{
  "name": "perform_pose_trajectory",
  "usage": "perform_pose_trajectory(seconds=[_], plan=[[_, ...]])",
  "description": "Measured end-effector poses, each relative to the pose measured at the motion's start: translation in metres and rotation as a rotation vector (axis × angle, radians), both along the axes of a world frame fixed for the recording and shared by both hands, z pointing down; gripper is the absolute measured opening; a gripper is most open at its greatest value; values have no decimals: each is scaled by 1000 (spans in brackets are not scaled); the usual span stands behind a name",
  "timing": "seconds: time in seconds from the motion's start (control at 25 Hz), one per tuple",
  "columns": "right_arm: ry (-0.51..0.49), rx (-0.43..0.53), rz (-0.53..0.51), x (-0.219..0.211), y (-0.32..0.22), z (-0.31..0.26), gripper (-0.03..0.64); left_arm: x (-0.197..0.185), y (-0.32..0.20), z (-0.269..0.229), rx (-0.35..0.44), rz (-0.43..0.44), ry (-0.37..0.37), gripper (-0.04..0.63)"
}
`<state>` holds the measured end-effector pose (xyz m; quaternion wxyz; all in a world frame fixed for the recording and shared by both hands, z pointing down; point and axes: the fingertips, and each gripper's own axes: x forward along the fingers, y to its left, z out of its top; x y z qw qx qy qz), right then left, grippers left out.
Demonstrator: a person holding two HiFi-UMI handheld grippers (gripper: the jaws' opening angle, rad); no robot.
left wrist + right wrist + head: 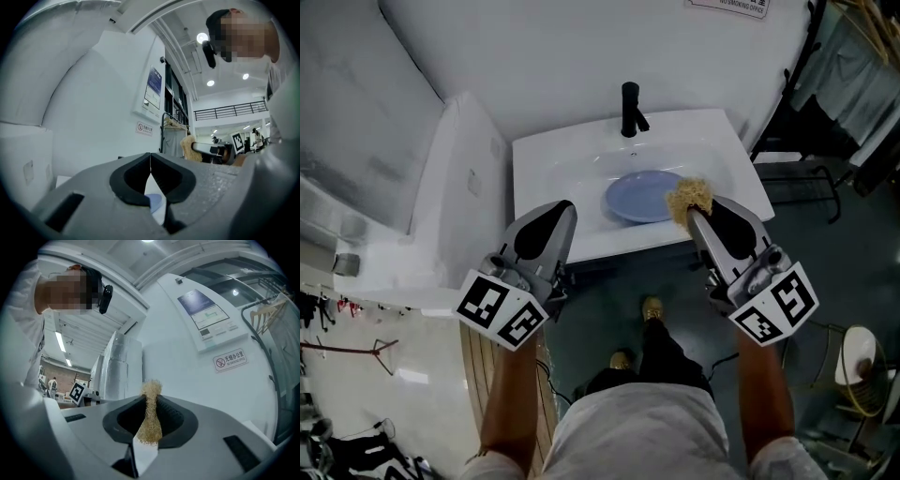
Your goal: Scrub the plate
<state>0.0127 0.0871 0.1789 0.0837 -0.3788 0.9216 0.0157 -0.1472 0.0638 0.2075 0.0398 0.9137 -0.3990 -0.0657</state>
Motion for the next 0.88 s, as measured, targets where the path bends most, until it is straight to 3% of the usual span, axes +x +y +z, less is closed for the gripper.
perform_pose_trajectory(seconds=[0.48, 0.88], plan=[[121, -53, -46, 12, -114, 47, 63, 11, -105, 58, -177, -60, -100, 17], [183, -161, -125, 33, -182, 98, 63, 21, -165, 130, -473, -140, -76, 18]])
